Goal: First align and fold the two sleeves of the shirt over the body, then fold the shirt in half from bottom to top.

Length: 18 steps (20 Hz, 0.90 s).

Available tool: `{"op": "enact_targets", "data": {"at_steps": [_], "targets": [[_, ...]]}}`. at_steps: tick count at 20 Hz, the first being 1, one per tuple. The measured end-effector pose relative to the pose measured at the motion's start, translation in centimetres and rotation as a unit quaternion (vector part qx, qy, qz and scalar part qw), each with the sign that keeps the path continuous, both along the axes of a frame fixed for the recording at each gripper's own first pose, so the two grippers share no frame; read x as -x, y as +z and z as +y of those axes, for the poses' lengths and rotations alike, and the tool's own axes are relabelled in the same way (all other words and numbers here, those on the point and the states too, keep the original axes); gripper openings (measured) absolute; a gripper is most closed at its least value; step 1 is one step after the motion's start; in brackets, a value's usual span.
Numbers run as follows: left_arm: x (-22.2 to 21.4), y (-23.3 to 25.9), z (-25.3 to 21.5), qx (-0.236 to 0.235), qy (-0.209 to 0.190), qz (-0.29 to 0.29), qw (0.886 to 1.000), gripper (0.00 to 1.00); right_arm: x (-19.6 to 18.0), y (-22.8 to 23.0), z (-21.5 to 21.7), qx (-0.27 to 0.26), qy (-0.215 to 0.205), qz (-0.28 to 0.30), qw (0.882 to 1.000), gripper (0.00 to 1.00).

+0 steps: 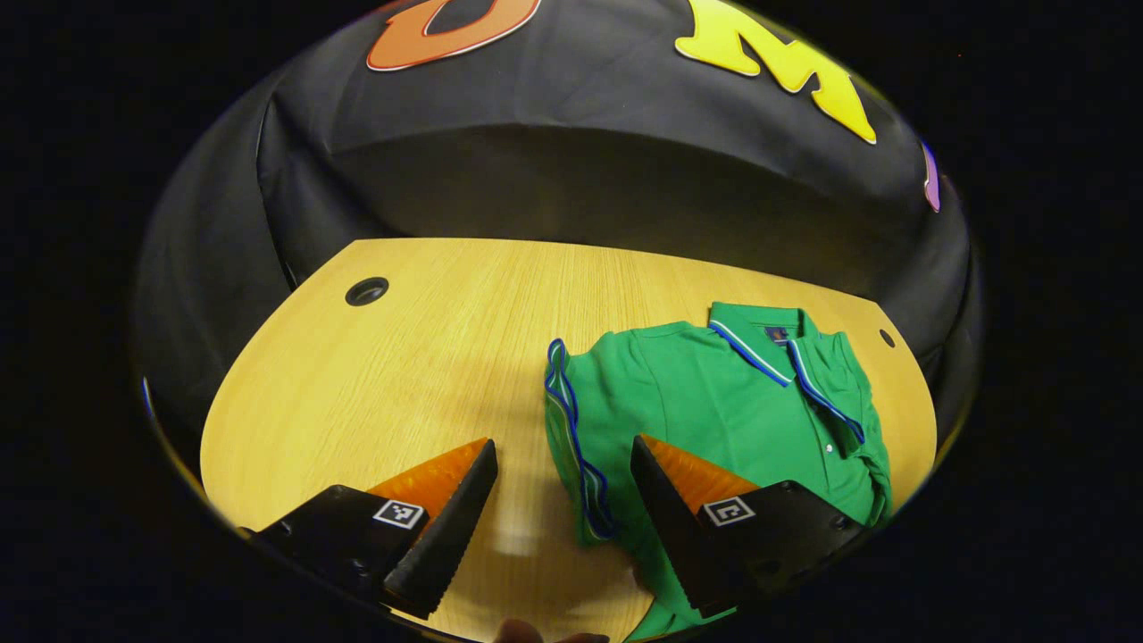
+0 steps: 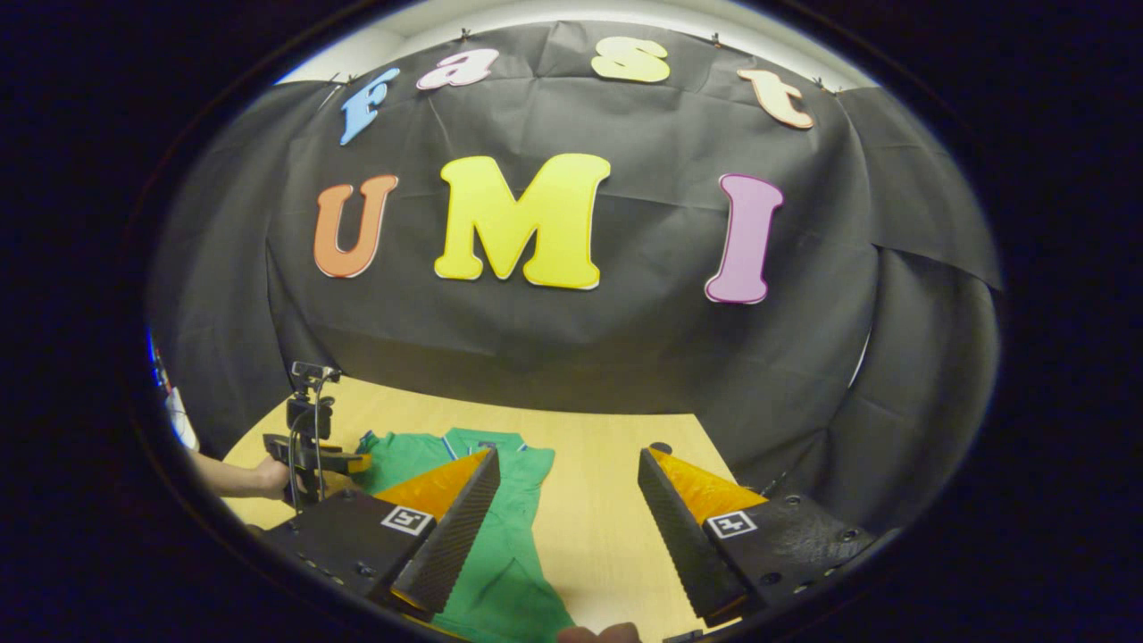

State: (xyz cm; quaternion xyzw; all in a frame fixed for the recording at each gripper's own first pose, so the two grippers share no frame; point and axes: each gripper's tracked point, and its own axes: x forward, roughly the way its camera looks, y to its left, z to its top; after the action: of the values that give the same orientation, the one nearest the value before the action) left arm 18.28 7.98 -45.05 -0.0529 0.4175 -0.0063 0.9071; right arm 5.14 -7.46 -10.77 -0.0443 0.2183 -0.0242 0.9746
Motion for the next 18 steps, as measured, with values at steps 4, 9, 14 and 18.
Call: {"op": "enact_targets", "data": {"at_steps": [4, 9, 14, 18], "targets": [[-0.2, -0.8, 0.0, 0.001, 0.000, 0.004, 1.000, 0.83, -0.1, -0.3, -0.5, 0.000, -0.010, 0.005, 1.000, 0.95], [-0.5, -1.0, 0.1, 0.012, 0.001, -0.001, 1.000, 0.37, 0.0, -1.6, -0.5, -0.007, -0.018, 0.021, 1.000, 0.95], [-0.6, -0.4, 0.3, 0.023, -0.002, 0.002, 1.000, 0.05, 0.6, -2.6, -0.8, -0.013, -0.027, 0.030, 0.999, 0.95], [-1.0, 1.8, 0.0, 0.049, 0.017, -0.011, 0.999, 0.03, 0.4, -2.6, -1.1, -0.024, -0.035, 0.027, 0.999, 0.95]]}}
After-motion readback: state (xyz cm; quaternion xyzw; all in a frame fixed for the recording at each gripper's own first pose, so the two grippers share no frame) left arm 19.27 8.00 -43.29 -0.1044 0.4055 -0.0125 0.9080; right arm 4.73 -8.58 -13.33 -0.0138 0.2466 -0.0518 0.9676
